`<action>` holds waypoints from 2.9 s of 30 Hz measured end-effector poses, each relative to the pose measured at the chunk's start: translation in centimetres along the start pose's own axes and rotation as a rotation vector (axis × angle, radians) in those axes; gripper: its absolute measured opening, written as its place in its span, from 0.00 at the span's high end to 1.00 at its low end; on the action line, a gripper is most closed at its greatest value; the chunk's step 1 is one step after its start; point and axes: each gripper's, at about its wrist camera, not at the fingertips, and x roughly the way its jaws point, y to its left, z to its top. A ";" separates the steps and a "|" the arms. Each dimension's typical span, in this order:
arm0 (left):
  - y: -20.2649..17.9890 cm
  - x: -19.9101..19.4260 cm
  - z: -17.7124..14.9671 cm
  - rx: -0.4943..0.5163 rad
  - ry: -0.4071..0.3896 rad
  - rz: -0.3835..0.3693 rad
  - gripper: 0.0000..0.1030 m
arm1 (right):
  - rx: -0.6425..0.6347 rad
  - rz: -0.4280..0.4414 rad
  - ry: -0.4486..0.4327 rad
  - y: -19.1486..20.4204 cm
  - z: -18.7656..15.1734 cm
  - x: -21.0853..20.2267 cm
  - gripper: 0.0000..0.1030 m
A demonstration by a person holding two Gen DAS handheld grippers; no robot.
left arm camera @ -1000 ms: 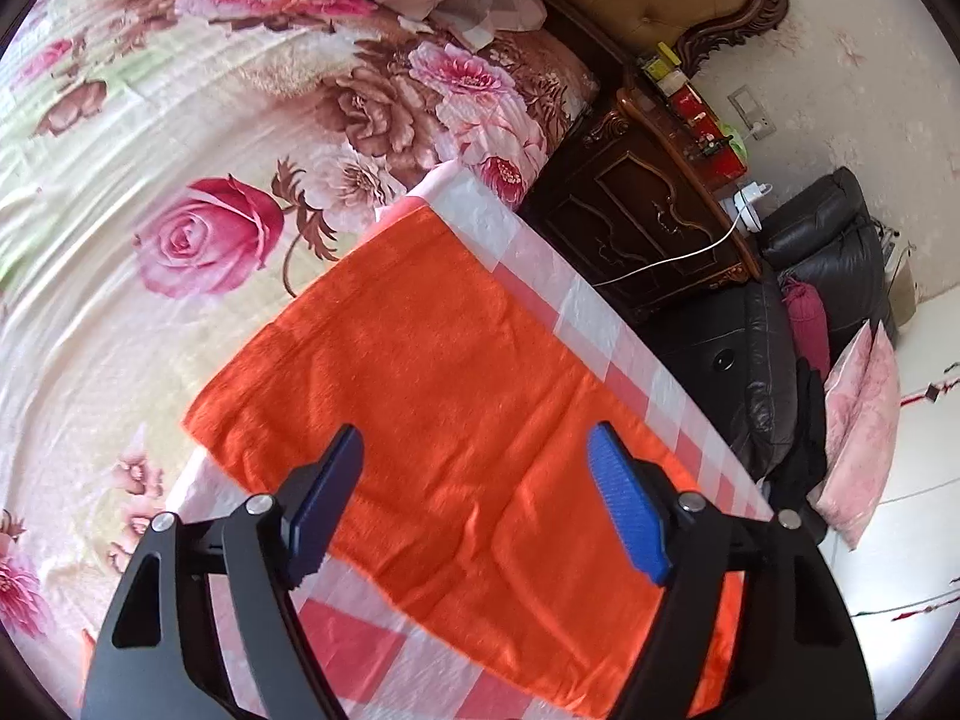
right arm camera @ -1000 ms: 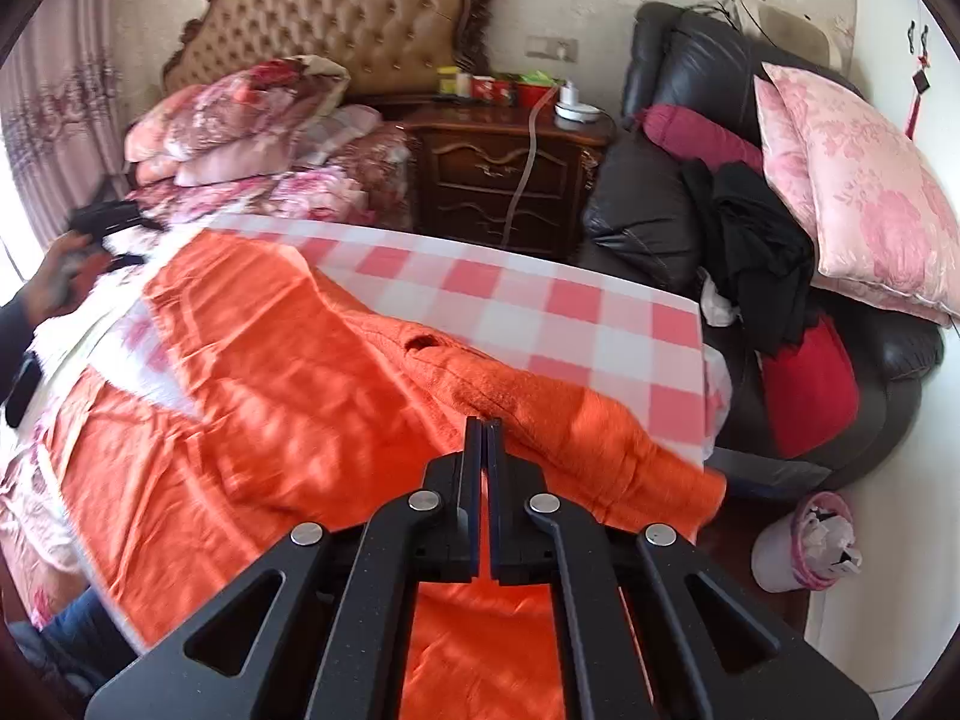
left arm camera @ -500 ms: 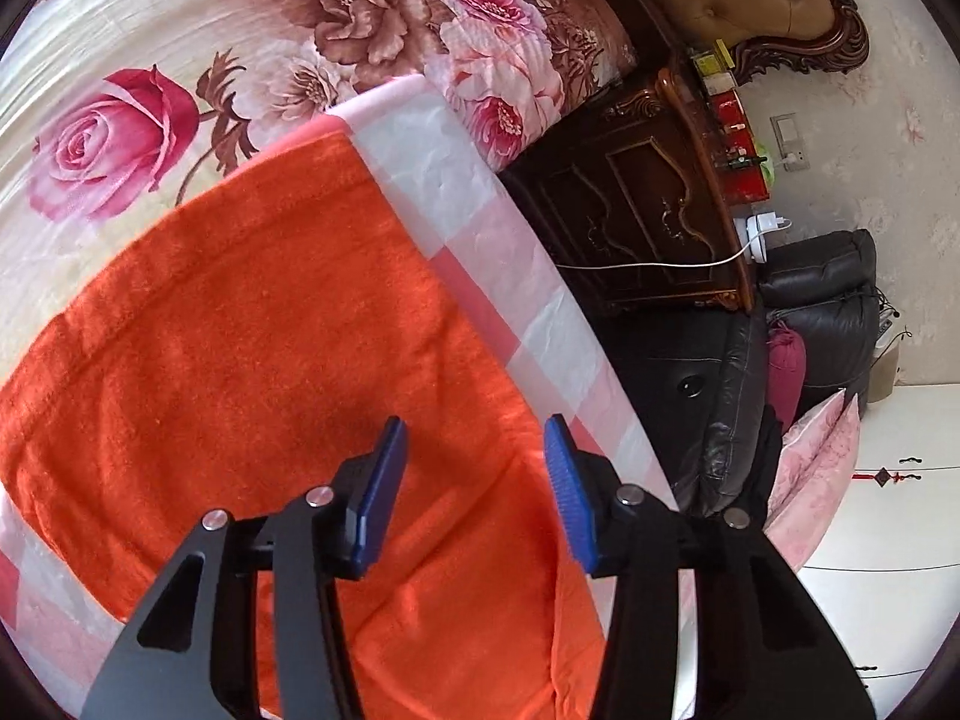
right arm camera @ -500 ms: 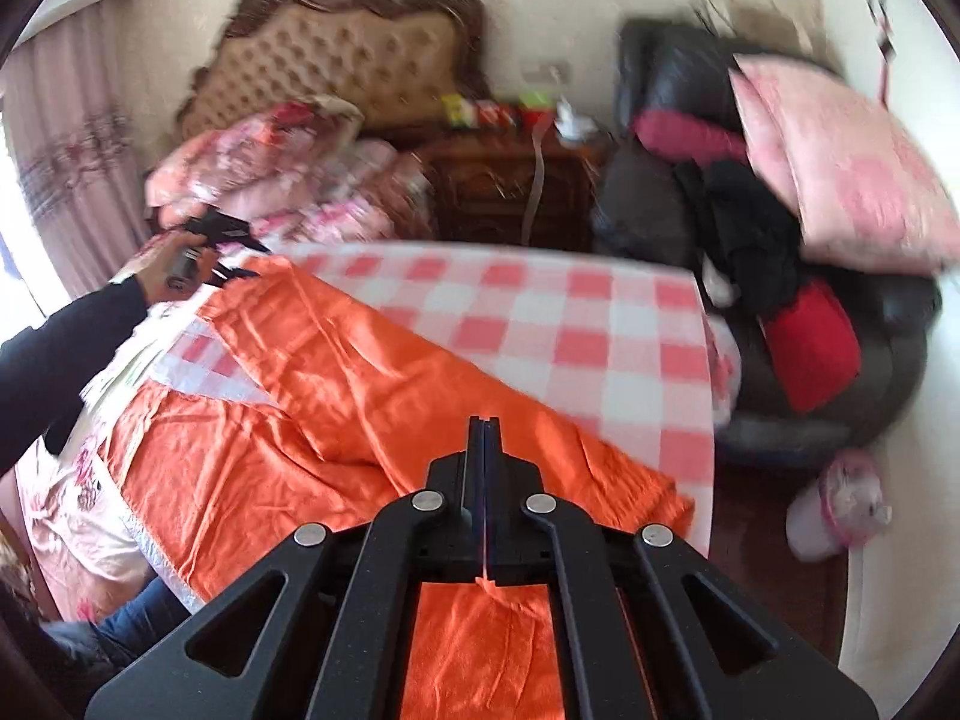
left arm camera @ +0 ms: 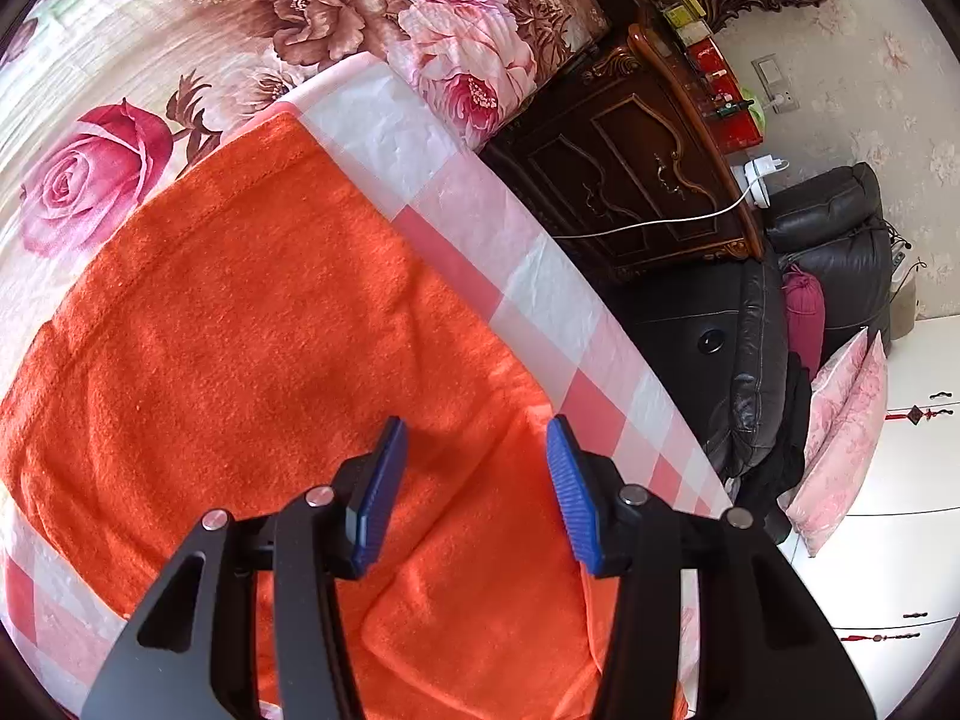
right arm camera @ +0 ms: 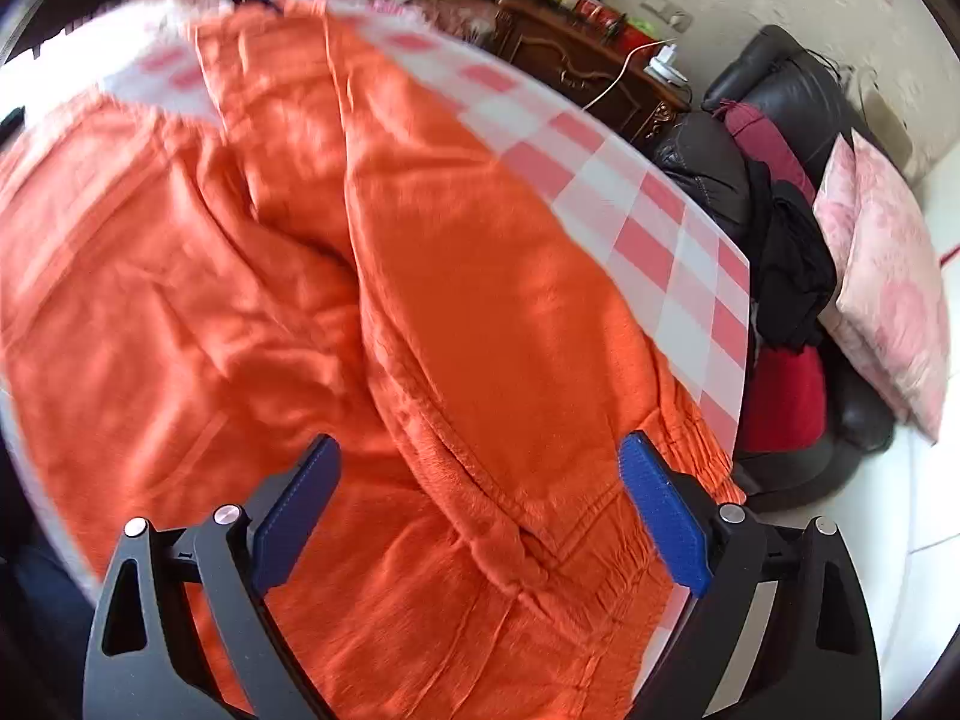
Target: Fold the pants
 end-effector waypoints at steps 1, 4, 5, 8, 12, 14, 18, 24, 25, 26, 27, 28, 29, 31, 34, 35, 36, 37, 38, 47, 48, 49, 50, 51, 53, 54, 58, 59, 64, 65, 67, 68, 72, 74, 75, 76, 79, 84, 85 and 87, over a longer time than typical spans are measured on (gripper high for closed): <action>0.2 -0.1 0.1 -0.007 0.000 -0.002 0.53 | -0.011 -0.007 0.014 0.3 0.1 0.7 0.39; 0.8 -0.5 0.4 -0.026 -0.003 -0.004 0.53 | 0.041 0.052 0.061 -0.5 0.1 2.8 0.90; 0.9 -0.7 0.5 -0.030 -0.004 -0.005 0.53 | 0.058 0.053 0.044 -0.9 0.1 2.5 0.93; 0.9 -1.1 0.8 -0.037 -0.004 -0.019 0.53 | 0.120 0.005 -0.044 -2.5 0.4 0.0 0.94; 0.3 -0.8 0.9 -0.061 0.005 -0.050 0.53 | 0.212 -0.027 -0.158 -5.5 0.7 -4.6 0.94; -0.1 -0.2 0.7 -0.071 0.024 -0.049 0.54 | 0.244 -0.040 -0.201 -6.7 0.7 -6.4 0.94; 0.1 0.4 0.3 -0.097 0.004 0.027 0.94 | 0.309 -0.040 -0.236 -8.7 0.5 -7.9 0.94; 0.6 -4.1 -0.6 -0.106 -0.043 -0.007 0.98 | 0.333 -0.077 -0.191 -11.3 0.6 -5.6 0.94; 0.6 -5.8 -1.1 -0.105 -0.056 -0.030 0.98 | 0.322 -0.089 -0.192 -12.1 1.1 -5.4 0.94; 0.7 -7.7 -1.9 -0.104 -0.072 -0.058 0.98 | 0.320 -0.094 -0.200 -12.7 1.5 -5.5 0.94; 1.0 -9.6 -3.0 -0.101 -0.090 -0.087 0.99 | 0.325 -0.099 -0.223 -13.4 1.8 -6.4 0.94; 1.5 -12.2 -4.7 -0.090 -0.120 -0.120 0.99 | 0.325 -0.097 -0.244 -13.6 1.8 -7.2 0.94; 2.1 -14.7 -6.5 -0.072 -0.151 -0.138 0.99 | 0.320 -0.093 -0.262 -13.7 1.7 -8.1 0.94; 4.3 -19.4 -11.4 -0.021 -0.208 -0.162 0.99 | 0.312 -0.067 -0.288 -13.2 0.4 -10.0 0.94; 9.7 -23.4 -20.1 0.024 -0.236 -0.139 0.98 | 0.333 -0.003 -0.263 -11.7 -3.4 -10.6 0.94; 11.8 -23.6 -22.8 0.023 -0.227 -0.130 0.98 | 0.349 0.019 -0.243 -10.9 -5.0 -10.4 0.94; 13.6 -23.5 -25.5 0.029 -0.210 -0.099 0.98 | 0.367 0.038 -0.219 -10.1 -6.6 -10.0 0.94; 15.8 -22.9 -28.1 0.023 -0.188 -0.076 0.98 | 0.401 0.068 -0.188 -9.2 -8.5 -9.4 0.94; 18.0 -22.1 -30.3 -0.001 -0.162 -0.086 0.98 | 0.446 0.101 -0.159 -8.5 -10.2 -8.7 0.94; 24.2 -19.4 -34.3 -0.064 -0.136 -0.107 0.98 | 0.850 0.296 -0.046 -4.5 -19.5 -7.2 0.68; 24.3 -19.3 -34.2 -0.063 -0.136 -0.111 0.98 | 0.917 0.329 -0.054 -4.6 -20.5 -7.6 0.68; 24.3 -19.2 -34.5 -0.064 -0.136 -0.114 0.98 | 0.961 0.353 -0.061 -4.8 -21.2 -7.8 0.68; 24.3 -18.9 -34.5 -0.068 -0.131 -0.119 0.98 | 1.009 0.384 -0.067 -5.0 -21.8 -7.9 0.68; 24.5 -18.8 -34.5 -0.071 -0.126 -0.122 0.98 | 1.030 0.402 -0.061 -4.9 -22.3 -7.8 0.68; 24.7 -18.5 -34.5 -0.074 -0.119 -0.125 0.98 | 1.056 0.423 -0.052 -5.1 -22.6 -7.8 0.68; 24.8 -18.4 -34.5 -0.076 -0.119 -0.131 0.98 | 1.069 0.433 -0.047 -5.1 -22.8 -7.8 0.68; 25.1 -18.5 -34.5 -0.079 -0.121 -0.137 0.98 | 0.958 0.378 -0.002 -5.2 -21.4 -8.3 0.66; 25.2 -18.6 -34.4 -0.078 -0.124 -0.132 0.98 | 0.903 0.346 0.014 -4.8 -21.0 -8.7 0.65; 25.1 -19.0 -34.2 -0.064 -0.133 -0.130 0.98 | 0.599 0.181 0.065 -2.9 -18.5 -10.4 0.38; 25.1 -19.1 -34.3 -0.063 -0.135 -0.130 0.98 | 0.560 0.147 0.074 -2.7 -18.3 -10.6 0.19; 25.2 -19.3 -34.3 -0.068 -0.139 -0.131 0.98 | 0.474 0.087 0.034 -2.0 -18.1 -11.8 0.05; 25.3 -19.4 -34.2 -0.068 -0.141 -0.132 0.98 | 0.458 0.097 0.005 -2.2 -18.3 -12.3 0.05; 25.2 -19.7 -34.2 -0.059 -0.145 -0.133 0.98 | 0.790 0.301 -0.041 -6.2 -21.1 -11.8 0.05; 25.2 -19.7 -34.2 -0.060 -0.145 -0.135 0.98 | 1.008 0.404 -0.025 -7.5 -23.1 -10.4 0.08; 25.3 -19.7 -34.2 -0.061 -0.145 -0.137 0.98 | 1.093 0.469 -0.031 -7.5 -23.8 -9.8 0.10; 25.3 -19.8 -34.2 -0.061 -0.146 -0.141 0.98 | 1.171 0.539 -0.039 -7.3 -24.4 -9.2 0.10; 25.7 -20.0 -34.2 -0.073 -0.148 -0.163 0.98 | 1.277 0.632 -0.037 -6.3 -24.5 -7.9 0.10; 26.2 -20.6 -34.3 -0.095 -0.152 -0.194 0.98 | 1.271 0.508 0.009 -5.9 -22.5 -6.3 0.52; 26.3 -20.7 -34.4 -0.099 -0.151 -0.202 0.98 | 1.258 0.477 0.025 -5.8 -22.0 -6.1 0.60; 26.2 -21.5 -34.7 -0.102 -0.161 -0.219 0.98 | 1.251 0.444 0.040 -5.8 -21.7 -6.0 0.75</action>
